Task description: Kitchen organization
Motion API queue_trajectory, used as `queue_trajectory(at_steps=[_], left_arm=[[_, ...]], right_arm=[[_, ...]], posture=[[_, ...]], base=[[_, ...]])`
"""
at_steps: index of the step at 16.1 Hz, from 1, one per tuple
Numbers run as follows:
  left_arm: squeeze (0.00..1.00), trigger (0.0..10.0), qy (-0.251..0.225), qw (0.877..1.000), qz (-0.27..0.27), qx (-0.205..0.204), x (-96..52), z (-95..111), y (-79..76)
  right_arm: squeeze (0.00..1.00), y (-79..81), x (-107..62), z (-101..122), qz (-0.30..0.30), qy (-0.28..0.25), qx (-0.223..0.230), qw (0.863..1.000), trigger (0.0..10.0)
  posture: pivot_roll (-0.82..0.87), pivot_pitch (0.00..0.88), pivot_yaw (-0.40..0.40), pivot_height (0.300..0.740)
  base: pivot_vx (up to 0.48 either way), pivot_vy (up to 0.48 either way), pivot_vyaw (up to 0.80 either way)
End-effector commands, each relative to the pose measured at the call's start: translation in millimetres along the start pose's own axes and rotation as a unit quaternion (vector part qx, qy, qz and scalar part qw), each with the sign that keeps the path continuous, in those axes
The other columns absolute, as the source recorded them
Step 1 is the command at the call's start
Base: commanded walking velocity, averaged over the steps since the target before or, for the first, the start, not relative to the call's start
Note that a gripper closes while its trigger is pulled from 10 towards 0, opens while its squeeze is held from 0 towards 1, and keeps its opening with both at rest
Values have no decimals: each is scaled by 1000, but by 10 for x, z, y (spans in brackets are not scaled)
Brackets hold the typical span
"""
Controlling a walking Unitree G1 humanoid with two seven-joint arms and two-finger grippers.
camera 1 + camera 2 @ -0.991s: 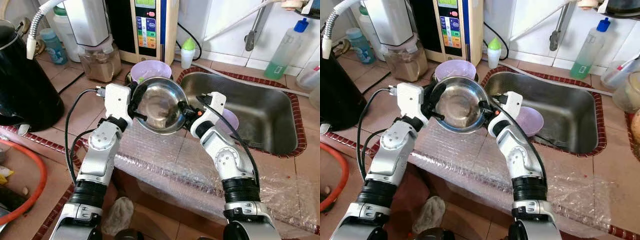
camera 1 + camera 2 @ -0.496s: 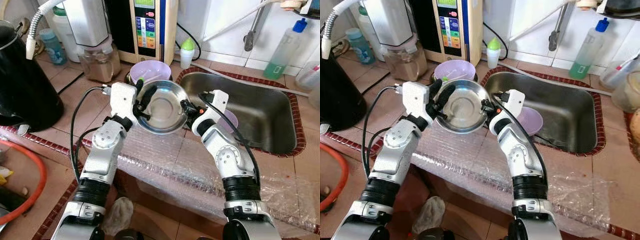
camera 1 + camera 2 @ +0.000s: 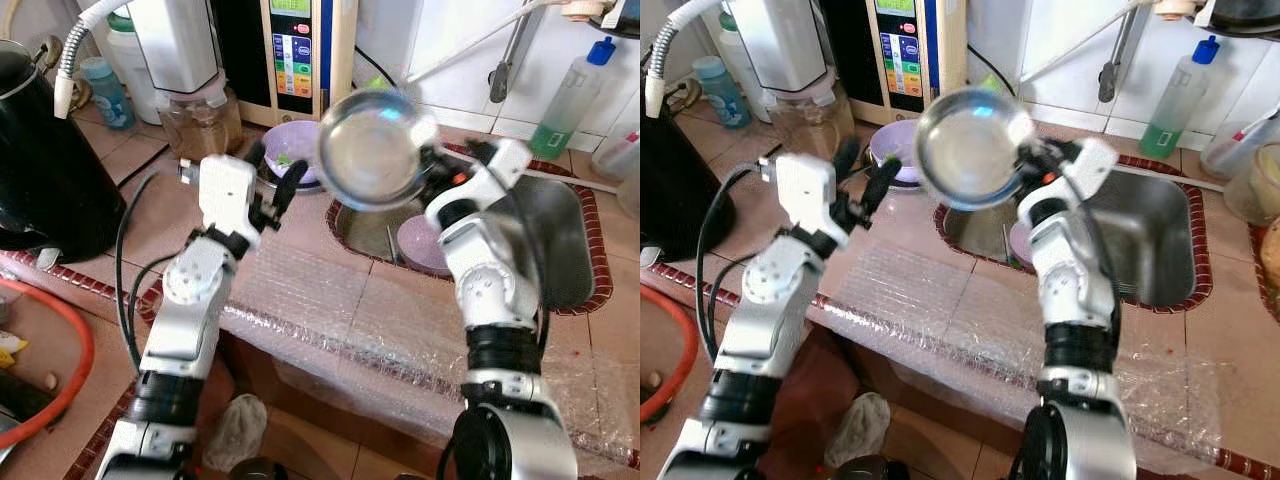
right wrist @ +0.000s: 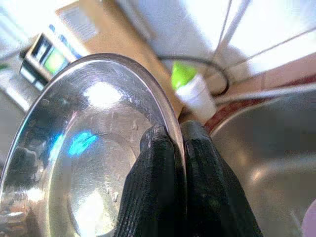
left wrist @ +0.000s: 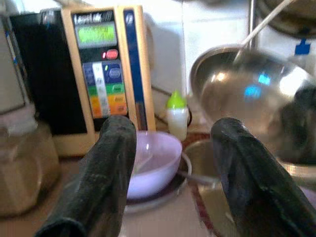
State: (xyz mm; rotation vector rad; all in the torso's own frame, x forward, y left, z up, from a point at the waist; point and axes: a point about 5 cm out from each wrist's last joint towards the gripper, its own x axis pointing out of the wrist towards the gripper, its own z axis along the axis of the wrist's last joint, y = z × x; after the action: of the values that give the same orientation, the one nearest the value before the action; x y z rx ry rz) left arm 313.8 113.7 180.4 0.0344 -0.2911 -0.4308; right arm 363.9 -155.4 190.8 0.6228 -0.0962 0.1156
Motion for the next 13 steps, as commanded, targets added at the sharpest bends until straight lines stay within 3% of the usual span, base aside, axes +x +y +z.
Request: queue_trajectory(at_steps=[1,3,4,5,8,11,12,13], left_arm=[[1000,10000,8,1000,2,7,-28,0,-4],[1000,10000,48,999,-12,23,-145,-143,-55],[1000,10000,85,996,-5,21,-235,-287,-60],[1000,10000,102,994,-10,22,-287,-370,-100],[1000,10000,119,992,-30,21,-337,-453,-222],[1000,10000,127,991,-46,23,-346,-483,-302],[1000,10000,130,990,-52,24,-357,-488,-318],[1000,10000,136,989,-56,24,-365,-499,-324]], right_arm=[[0,-34,42,124,-16,-25,-5,1000,0],[0,-285,58,207,-90,-32,-71,993,0],[0,-444,42,174,-133,-19,-126,983,0],[0,-504,34,104,-146,-7,-151,978,0],[0,-642,-11,-171,-187,40,-198,961,0],[0,-845,-122,-416,-246,86,-208,943,0],[0,-907,-166,-491,-263,103,-193,940,588],[0,-937,-185,-514,-272,109,-193,937,4588]], posture=[[-10,0,42,740],[0,0,38,740],[3,0,40,740],[3,0,40,740],[3,0,43,740],[3,0,43,740],[14,0,40,740],[20,0,37,740]], base=[[0,0,0],[0,0,0],[0,0,0],[0,0,0],[0,0,0],[0,0,0],[0,0,0],[0,0,0]])
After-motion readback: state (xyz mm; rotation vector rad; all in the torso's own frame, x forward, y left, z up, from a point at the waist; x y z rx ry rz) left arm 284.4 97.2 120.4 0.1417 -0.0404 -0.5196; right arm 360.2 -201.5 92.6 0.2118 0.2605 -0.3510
